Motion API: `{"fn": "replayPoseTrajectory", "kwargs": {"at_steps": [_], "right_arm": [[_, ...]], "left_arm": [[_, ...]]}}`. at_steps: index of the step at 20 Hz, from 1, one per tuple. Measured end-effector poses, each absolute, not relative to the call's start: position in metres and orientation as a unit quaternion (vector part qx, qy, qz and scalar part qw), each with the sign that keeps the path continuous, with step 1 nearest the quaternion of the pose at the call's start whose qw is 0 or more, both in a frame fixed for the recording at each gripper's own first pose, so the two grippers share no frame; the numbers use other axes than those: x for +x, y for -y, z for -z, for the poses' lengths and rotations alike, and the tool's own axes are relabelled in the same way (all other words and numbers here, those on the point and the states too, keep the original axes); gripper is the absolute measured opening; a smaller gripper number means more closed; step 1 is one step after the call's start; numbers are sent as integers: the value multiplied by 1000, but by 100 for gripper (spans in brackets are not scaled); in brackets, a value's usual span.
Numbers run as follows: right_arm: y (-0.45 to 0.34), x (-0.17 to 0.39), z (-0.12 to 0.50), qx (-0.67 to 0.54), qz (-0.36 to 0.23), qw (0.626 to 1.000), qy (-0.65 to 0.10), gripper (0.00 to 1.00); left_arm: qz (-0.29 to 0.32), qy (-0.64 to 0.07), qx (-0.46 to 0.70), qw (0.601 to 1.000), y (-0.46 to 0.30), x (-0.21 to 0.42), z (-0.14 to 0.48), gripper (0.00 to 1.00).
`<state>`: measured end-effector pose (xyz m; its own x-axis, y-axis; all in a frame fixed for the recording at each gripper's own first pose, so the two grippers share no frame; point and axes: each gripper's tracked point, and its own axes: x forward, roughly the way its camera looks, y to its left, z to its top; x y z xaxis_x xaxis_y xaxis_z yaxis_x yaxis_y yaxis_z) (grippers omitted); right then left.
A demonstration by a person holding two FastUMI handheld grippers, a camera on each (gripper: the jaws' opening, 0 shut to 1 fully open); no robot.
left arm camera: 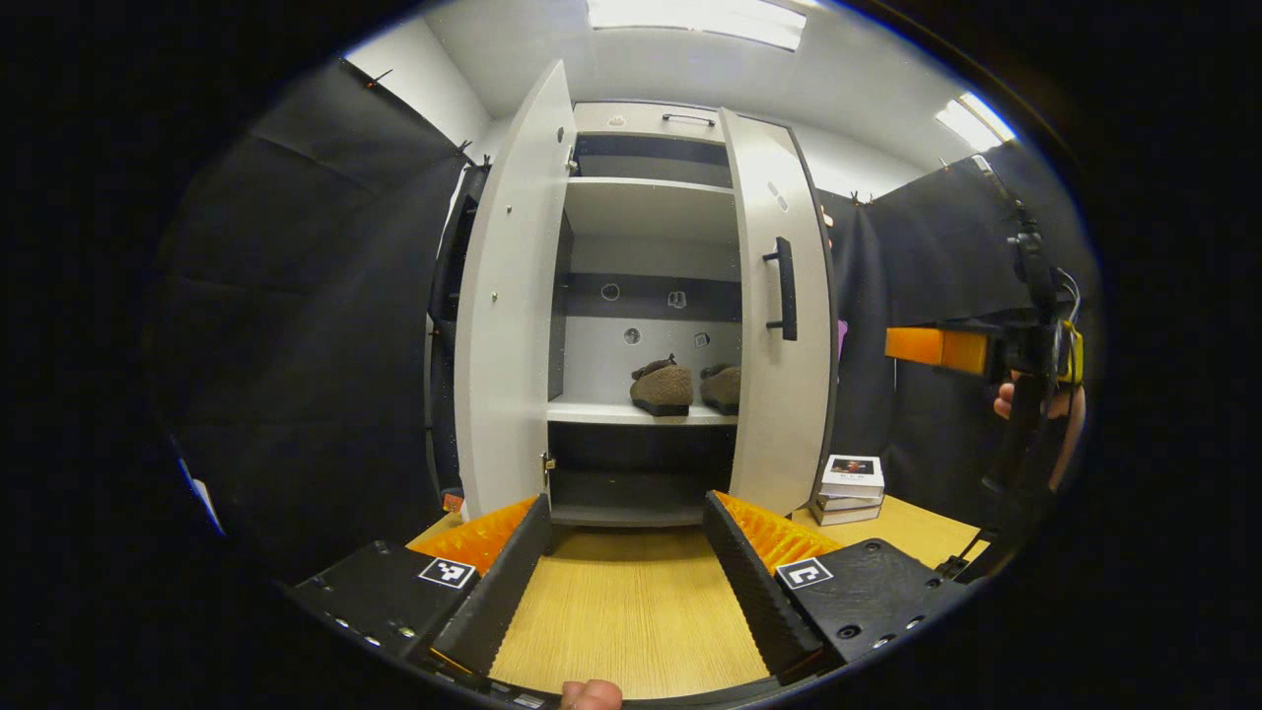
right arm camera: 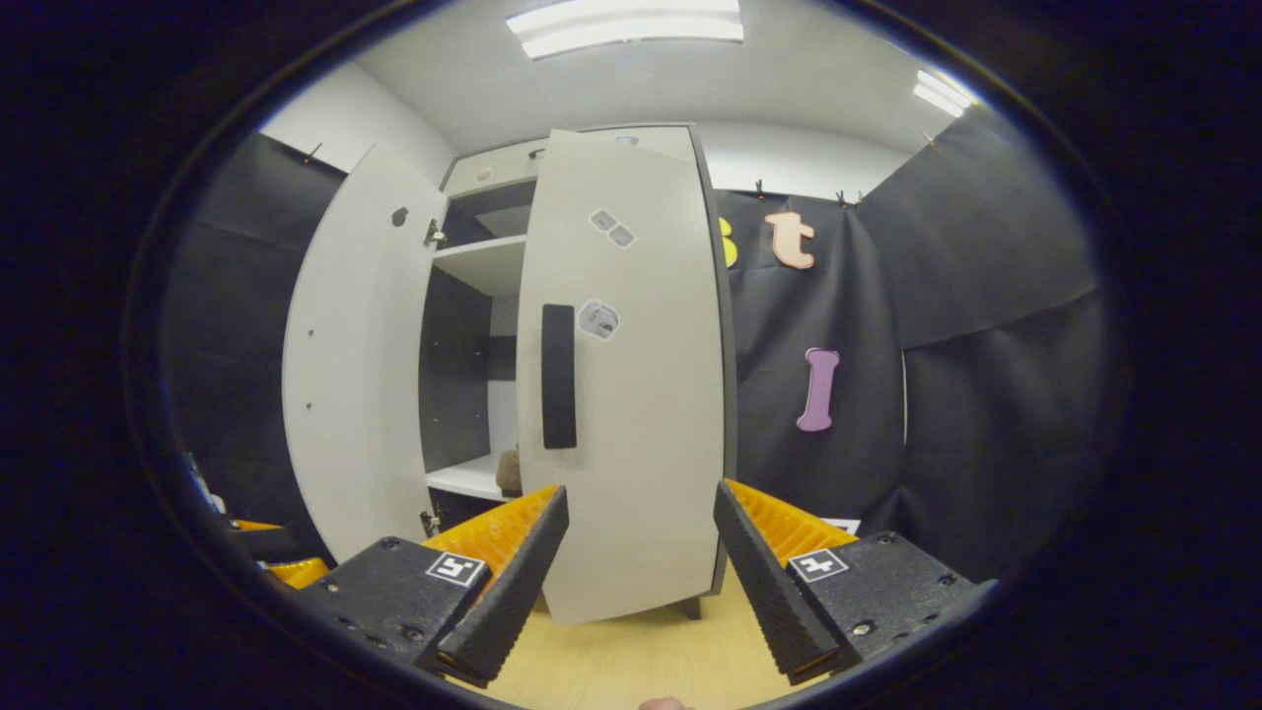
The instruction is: Grab one shoe with the right hand and put it into the shoe cabinet, grab the other shoe with the left hand and put it into the shoe cabinet; then close the right door with the right hand and the left door with the left hand.
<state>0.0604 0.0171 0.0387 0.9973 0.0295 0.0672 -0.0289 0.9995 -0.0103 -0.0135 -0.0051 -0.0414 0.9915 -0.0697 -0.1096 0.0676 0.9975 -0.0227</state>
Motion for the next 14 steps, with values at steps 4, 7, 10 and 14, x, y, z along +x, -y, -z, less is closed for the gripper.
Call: {"fn": "replayPoseTrajectory", "kwargs": {"at_steps": [4, 7, 10, 14], "right_arm": [[-13, 24, -3, -21, 30, 999, 32, 97], [-8, 9, 16, -19, 37, 999, 11, 97], [-6, 2, 23, -21, 38, 999, 0, 97], [-15, 0, 18, -33, 24, 999, 14, 97]], "left_arm": [[43, -63, -10, 997, 12, -12, 46, 95], [48, -63, -14, 997, 16, -11, 46, 95], [59, -69, -28, 995, 21, -9, 45, 95], [51, -35, -75, 995, 1, -3, 0, 95]]}}
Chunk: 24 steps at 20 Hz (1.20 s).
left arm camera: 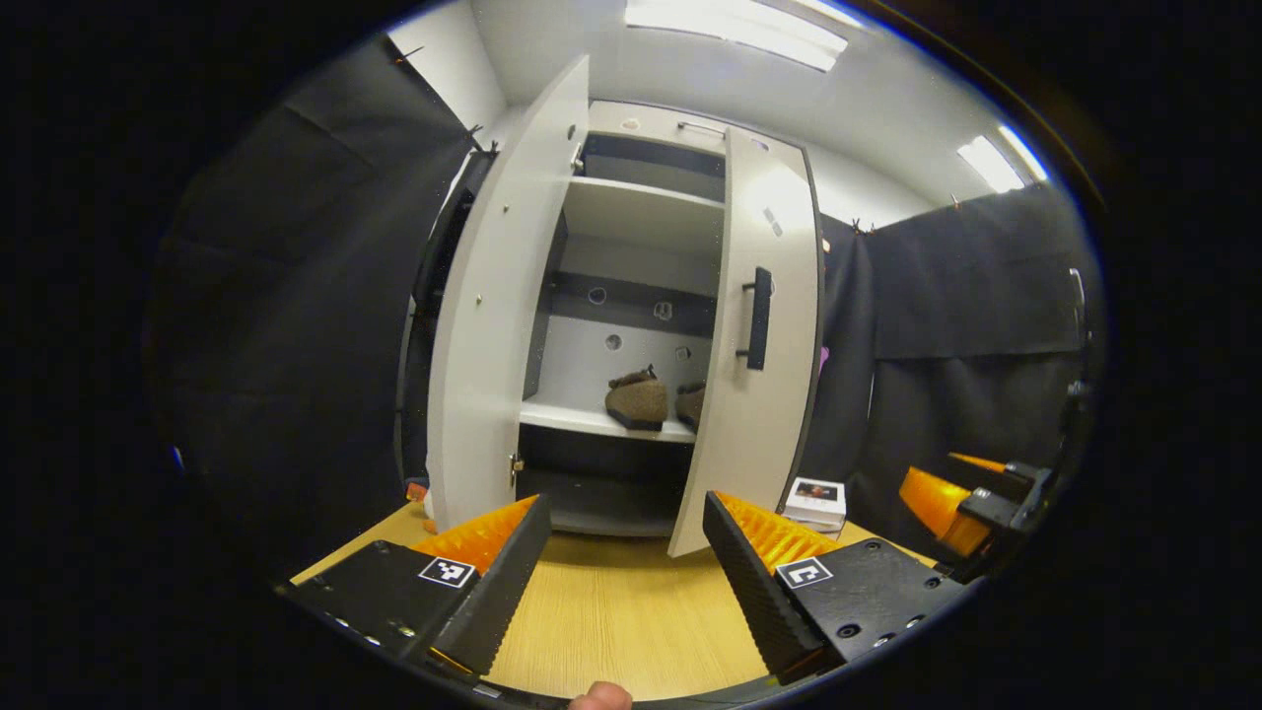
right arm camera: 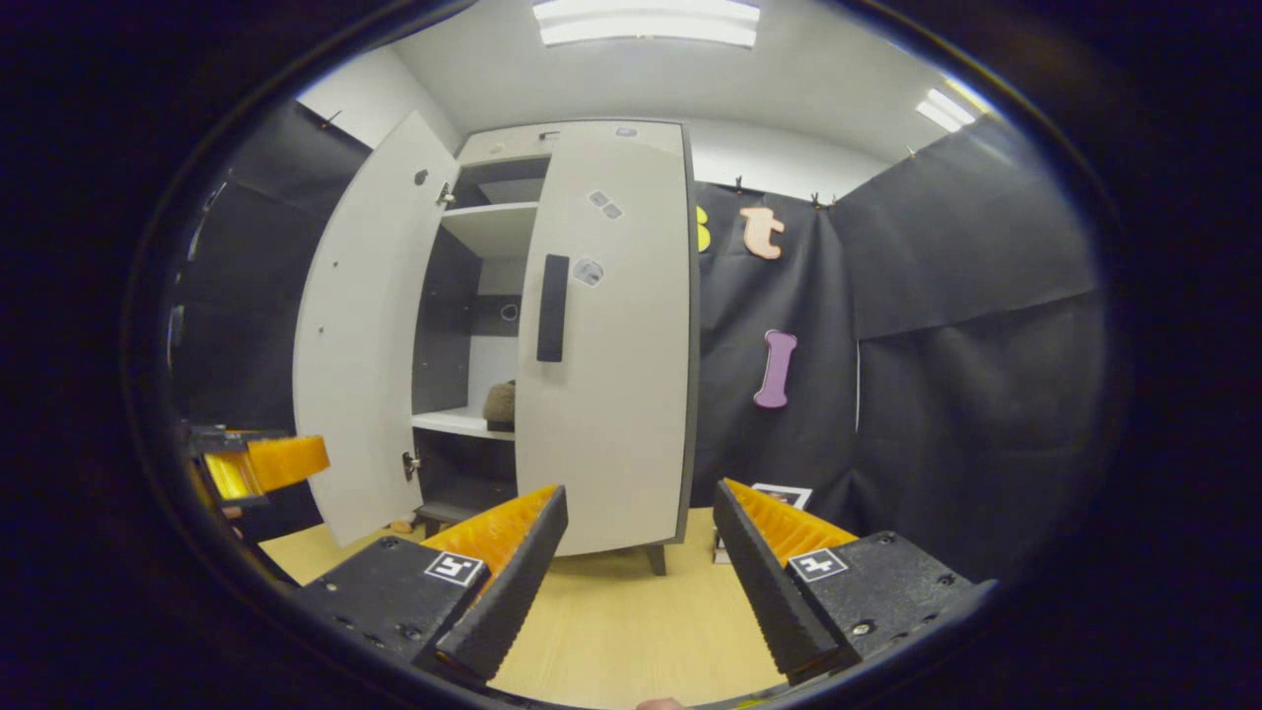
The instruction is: Grab one shoe with the right hand and put it into the shoe cabinet, grab the other shoe with the left hand and put it into the shoe cabinet; then close the right door with the right hand and the left door with the left hand.
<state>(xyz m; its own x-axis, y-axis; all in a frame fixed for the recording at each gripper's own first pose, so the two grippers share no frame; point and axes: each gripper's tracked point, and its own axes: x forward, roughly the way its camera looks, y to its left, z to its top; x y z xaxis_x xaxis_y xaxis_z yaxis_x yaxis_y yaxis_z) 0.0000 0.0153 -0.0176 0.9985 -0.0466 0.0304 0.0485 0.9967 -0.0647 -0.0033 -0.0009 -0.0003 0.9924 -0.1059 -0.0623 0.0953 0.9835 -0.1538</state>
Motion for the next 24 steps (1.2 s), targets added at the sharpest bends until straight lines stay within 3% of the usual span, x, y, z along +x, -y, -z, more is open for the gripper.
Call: {"fn": "replayPoseTrajectory", "kwargs": {"at_steps": [10, 11, 14, 15, 16, 18, 24], "right_arm": [[-41, 9, 15, -20, -21, 999, 16, 97], [-41, 10, 15, -22, -20, 999, 16, 98], [-38, 9, 17, -28, -18, 999, 11, 97], [-38, 9, 18, -30, -17, 999, 9, 97], [-36, 9, 18, -34, -14, 999, 7, 97], [-33, 8, 17, -37, -8, 999, 7, 98], [-28, 11, 13, -38, 8, 999, 6, 97]], "left_arm": [[-79, 96, -68, 990, -160, 25, -109, 99], [-89, 102, -68, 988, -175, 30, -114, 95], [-115, 103, -72, 985, -218, 48, -120, 99], [-121, 97, -77, 985, -232, 56, -116, 95], [-127, 88, -84, 984, -246, 64, -111, 99], [-137, 75, -97, 983, -266, 82, -102, 95], [-138, 56, -105, 983, -280, 124, -86, 95]]}}
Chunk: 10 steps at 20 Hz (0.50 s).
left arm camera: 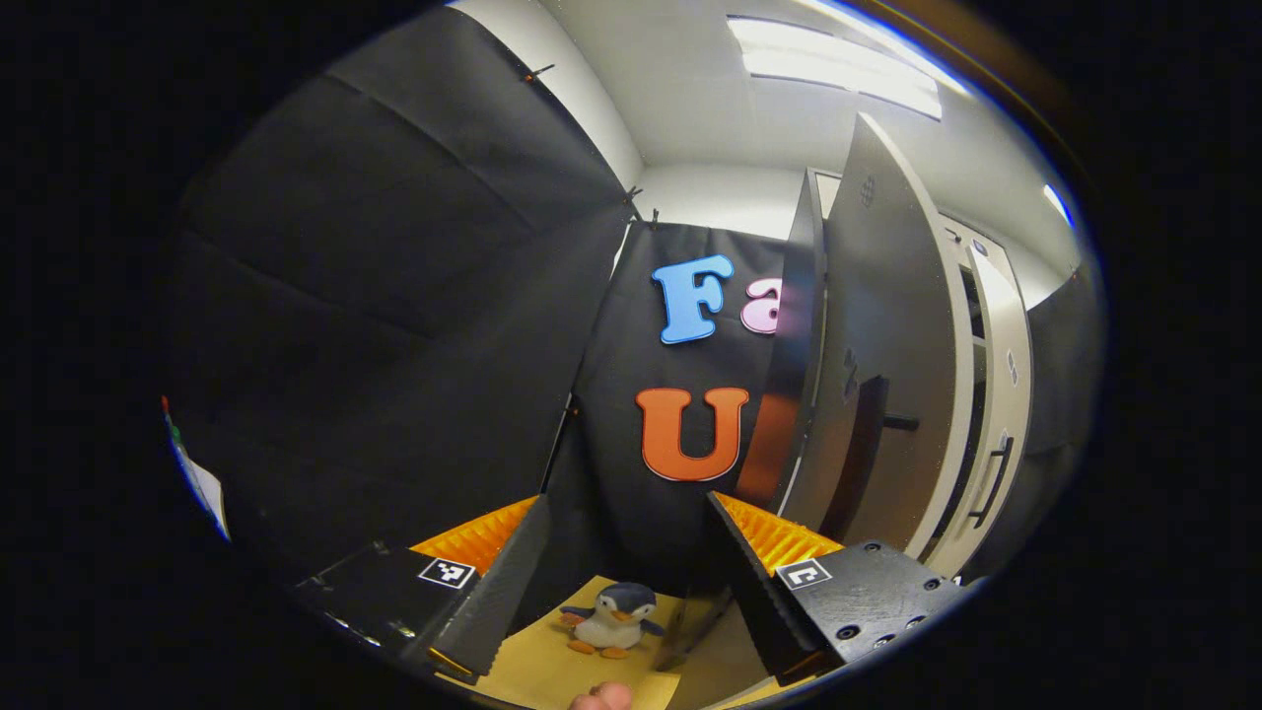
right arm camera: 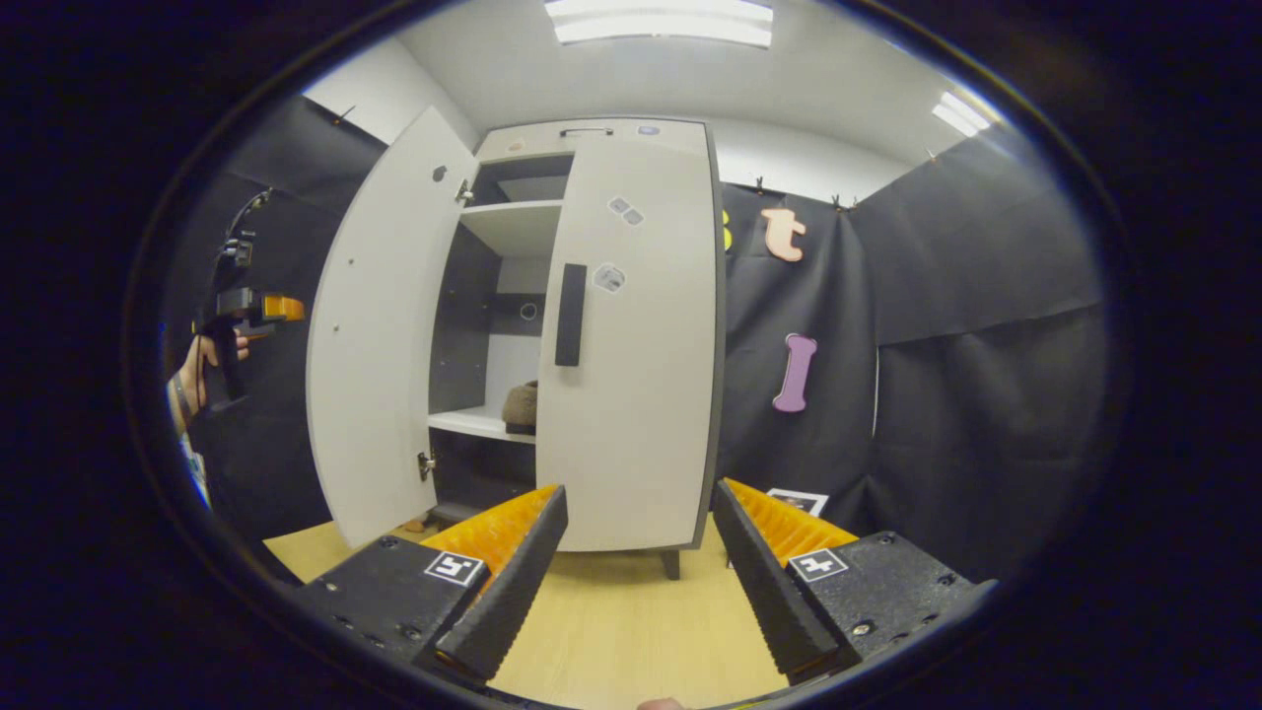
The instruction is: Grab one shoe with the right hand and put it into the shoe cabinet, grab the other shoe with the left hand and put it into the shoe cabinet; then close the right door with the right hand and the left door with the left hand.
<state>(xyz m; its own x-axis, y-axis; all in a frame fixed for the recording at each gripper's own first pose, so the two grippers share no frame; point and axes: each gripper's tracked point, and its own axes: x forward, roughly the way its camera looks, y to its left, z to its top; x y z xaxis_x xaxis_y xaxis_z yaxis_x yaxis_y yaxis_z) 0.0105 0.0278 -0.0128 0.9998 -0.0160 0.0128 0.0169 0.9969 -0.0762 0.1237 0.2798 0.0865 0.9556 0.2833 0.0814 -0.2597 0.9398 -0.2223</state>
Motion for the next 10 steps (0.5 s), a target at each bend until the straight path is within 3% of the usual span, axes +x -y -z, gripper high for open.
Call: {"fn": "replayPoseTrajectory", "kwargs": {"at_steps": [1, 2, 10], "right_arm": [[-26, 11, 14, -38, 12, 999, 6, 97], [-24, 12, 14, -37, 16, 999, 5, 98], [-24, 18, 24, -31, 25, 999, -9, 95]], "left_arm": [[-136, 57, -105, 983, -278, 127, -85, 99], [-133, 57, -105, 984, -278, 130, -84, 95], [-113, 47, -94, 988, -270, 138, -81, 94]]}}
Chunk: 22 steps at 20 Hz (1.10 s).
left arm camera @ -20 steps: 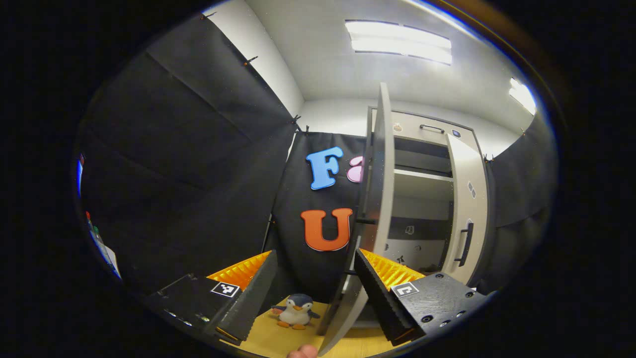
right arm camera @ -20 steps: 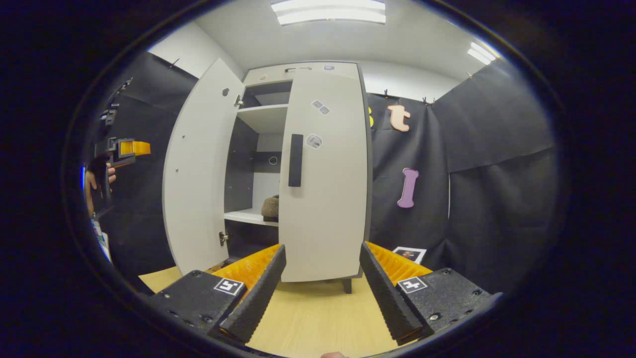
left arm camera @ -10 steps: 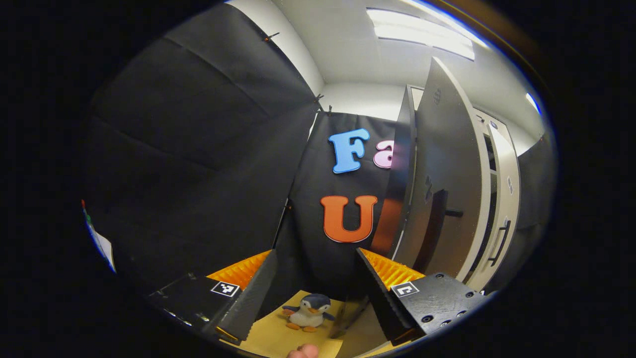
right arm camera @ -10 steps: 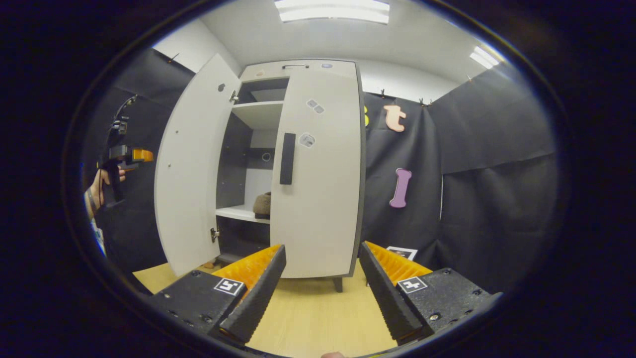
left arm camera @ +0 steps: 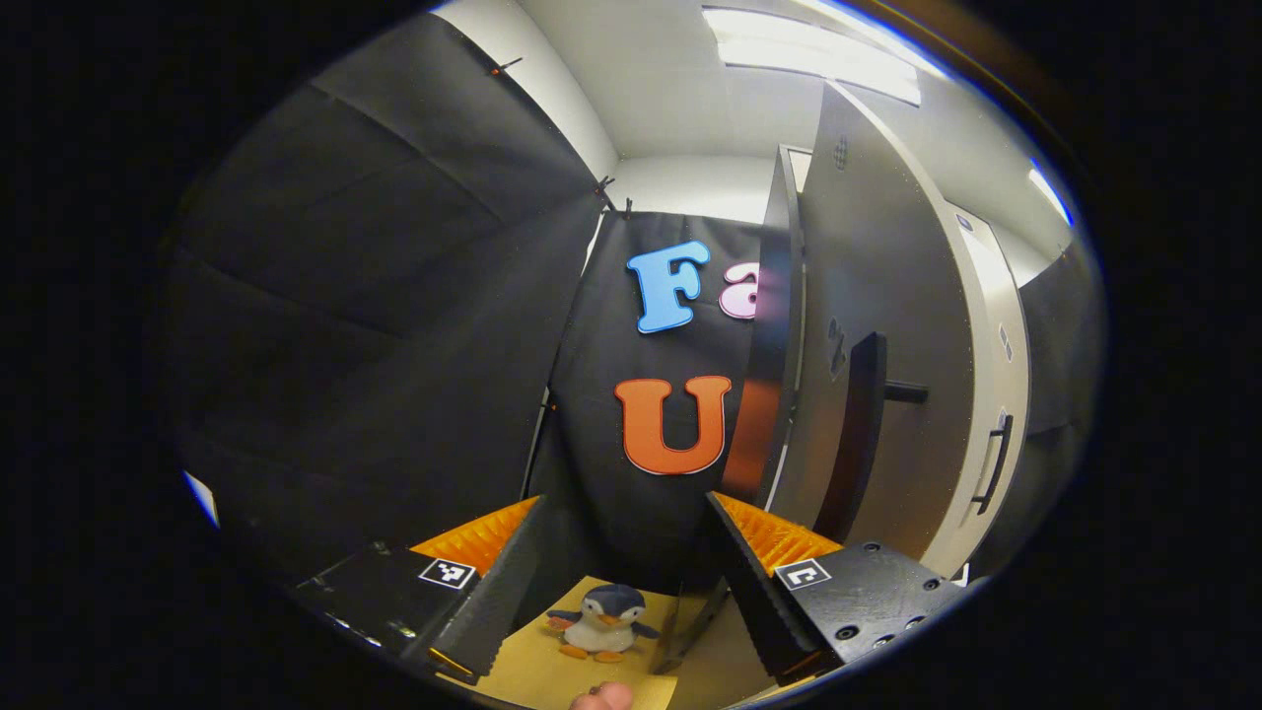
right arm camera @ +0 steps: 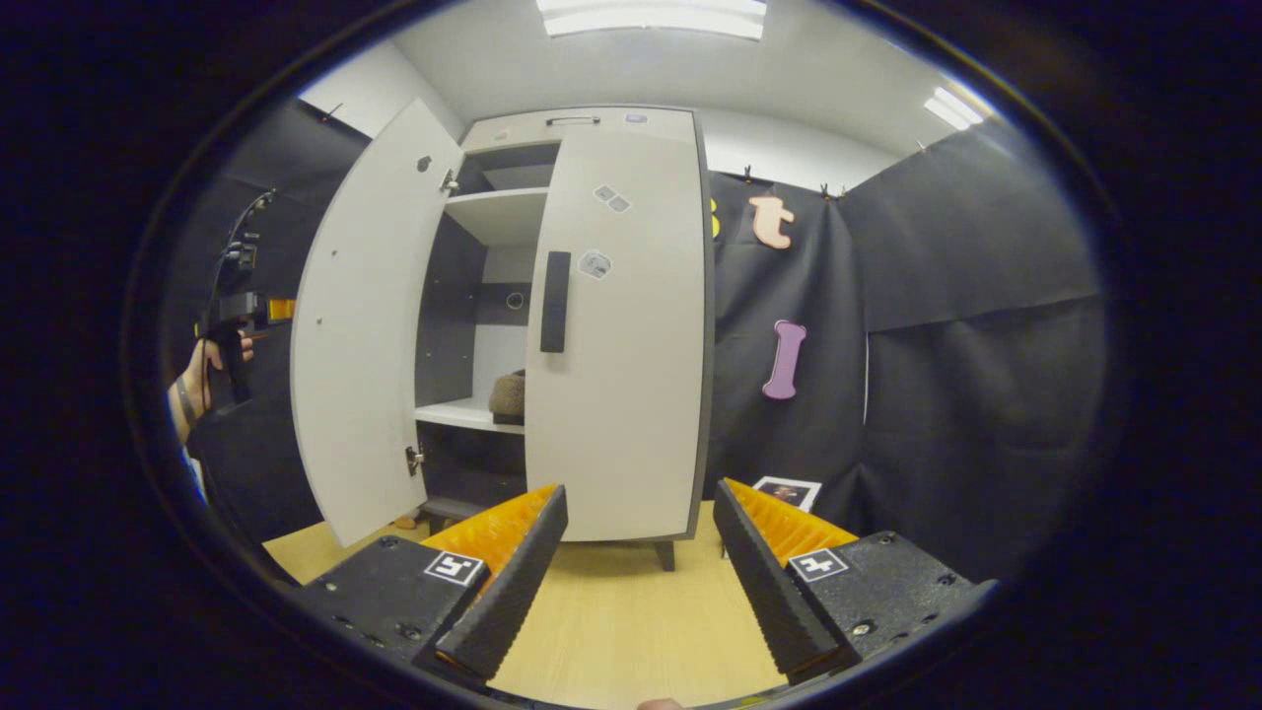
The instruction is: Grab one shoe with the right hand and put it into the shoe cabinet, grab the other shoe with the left hand and put it into the shoe cabinet; then close the right door with the right hand and the left door with the left hand.
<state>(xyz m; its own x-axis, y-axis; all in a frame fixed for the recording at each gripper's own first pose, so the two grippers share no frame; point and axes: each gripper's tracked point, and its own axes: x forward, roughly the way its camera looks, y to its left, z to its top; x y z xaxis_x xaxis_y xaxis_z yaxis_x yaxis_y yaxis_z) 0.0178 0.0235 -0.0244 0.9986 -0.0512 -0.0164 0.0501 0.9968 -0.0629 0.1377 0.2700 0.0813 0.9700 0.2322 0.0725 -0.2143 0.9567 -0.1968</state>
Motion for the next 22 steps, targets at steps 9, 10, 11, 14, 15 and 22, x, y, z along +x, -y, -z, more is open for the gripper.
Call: {"fn": "replayPoseTrajectory", "kwargs": {"at_steps": [9, 10, 11, 14, 15, 22], "right_arm": [[-28, 23, 30, -30, 18, 999, -21, 95], [-26, 23, 30, -32, 18, 999, -21, 97], [-24, 22, 30, -33, 20, 999, -21, 94], [-19, 23, 29, -29, 26, 999, -21, 98], [-17, 21, 27, -29, 28, 999, -19, 98], [3, 11, 26, -29, 55, 998, -15, 94]], "left_arm": [[-82, 31, -121, 989, -242, 142, -82, 94], [-73, 29, -123, 989, -233, 141, -82, 94], [-65, 27, -123, 990, -223, 140, -82, 94], [-42, 28, -117, 992, -193, 140, -84, 94], [-35, 26, -118, 992, -184, 141, -84, 94], [37, 20, -130, 991, -109, 170, -80, 99]]}}
